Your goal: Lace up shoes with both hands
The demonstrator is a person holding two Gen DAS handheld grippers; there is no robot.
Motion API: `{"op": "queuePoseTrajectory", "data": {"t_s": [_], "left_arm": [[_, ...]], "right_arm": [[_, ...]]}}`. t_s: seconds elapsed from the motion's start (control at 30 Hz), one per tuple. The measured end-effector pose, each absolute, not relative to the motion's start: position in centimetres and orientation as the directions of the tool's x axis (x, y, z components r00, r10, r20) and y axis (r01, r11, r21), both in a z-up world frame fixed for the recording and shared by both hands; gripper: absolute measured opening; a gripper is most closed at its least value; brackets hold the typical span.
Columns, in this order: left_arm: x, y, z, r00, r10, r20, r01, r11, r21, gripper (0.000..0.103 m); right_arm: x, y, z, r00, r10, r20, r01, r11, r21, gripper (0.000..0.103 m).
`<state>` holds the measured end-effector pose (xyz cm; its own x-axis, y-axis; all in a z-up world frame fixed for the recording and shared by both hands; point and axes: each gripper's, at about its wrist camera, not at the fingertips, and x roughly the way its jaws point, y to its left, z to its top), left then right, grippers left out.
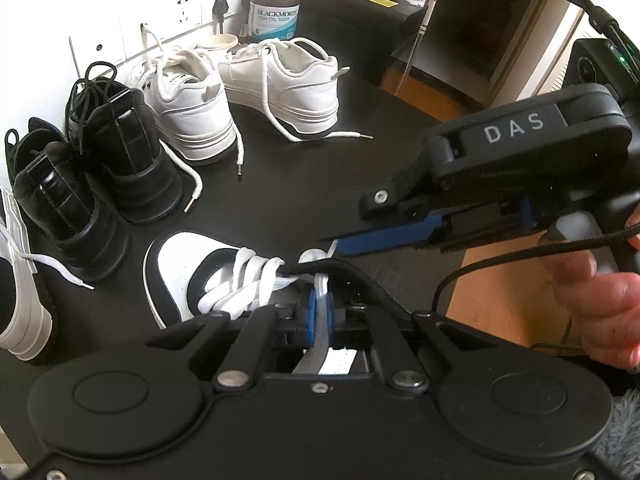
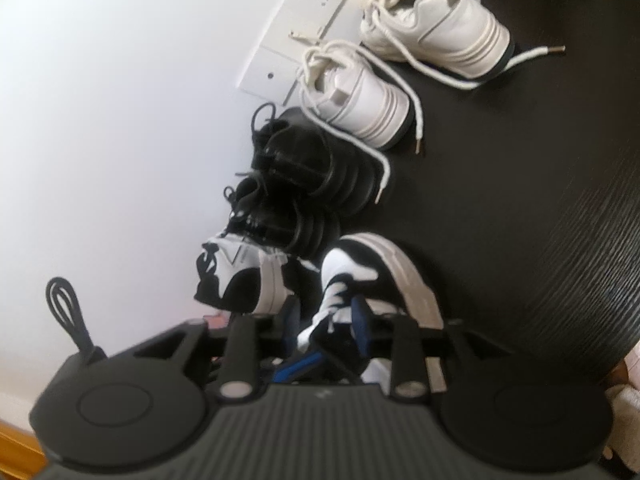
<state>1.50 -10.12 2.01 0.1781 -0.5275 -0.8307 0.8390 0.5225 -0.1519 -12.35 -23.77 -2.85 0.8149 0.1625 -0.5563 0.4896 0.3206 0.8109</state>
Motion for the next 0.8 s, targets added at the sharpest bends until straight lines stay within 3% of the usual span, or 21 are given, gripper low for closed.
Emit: {"op": "queuePoseTrajectory", "data": {"t_s": [0.03,0.1,0.2,0.43,0.6,0.73,0.8], "left_arm": [[1.5,-10.2,2.0,0.183,-0.526,-0.831,0.837,0.527,-0.149,0.006],[1.4,-10.2,1.9,0.196,-0.520,-0.831,0.833,0.535,-0.139,0.007],[1.0,-10.3,1.9,0.222,-0.515,-0.828,0.822,0.556,-0.125,0.009],[-1.6,-10.5,2.1,0.375,-0.469,-0.800,0.782,0.624,0.001,0.027],[-3.0,-8.9,2.9,0.434,-0.502,-0.749,0.739,0.673,-0.023,0.035],[-3.6,-7.5,3.7,0.430,-0.565,-0.704,0.730,0.677,-0.097,0.052],[-4.0,-7.1,4.2,0.470,-0.568,-0.675,0.717,0.692,-0.084,0.066]], "right_arm": [[-12.2,-23.7,-2.9,0.812,0.165,-0.560,0.494,0.318,0.810,0.028],[-11.9,-23.6,-3.1,0.806,0.170,-0.566,0.501,0.312,0.807,0.013],[-11.8,-23.6,-3.5,0.805,0.176,-0.566,0.508,0.286,0.812,0.003],[-11.7,-22.2,-2.3,0.793,0.114,-0.599,0.510,0.412,0.755,0.003],[-11.4,-21.7,-1.7,0.784,0.087,-0.615,0.503,0.492,0.711,0.003],[-11.1,-21.1,-1.1,0.778,0.062,-0.625,0.488,0.569,0.662,0.003],[-11.1,-21.0,-1.0,0.779,0.051,-0.625,0.486,0.581,0.653,0.002]]}}
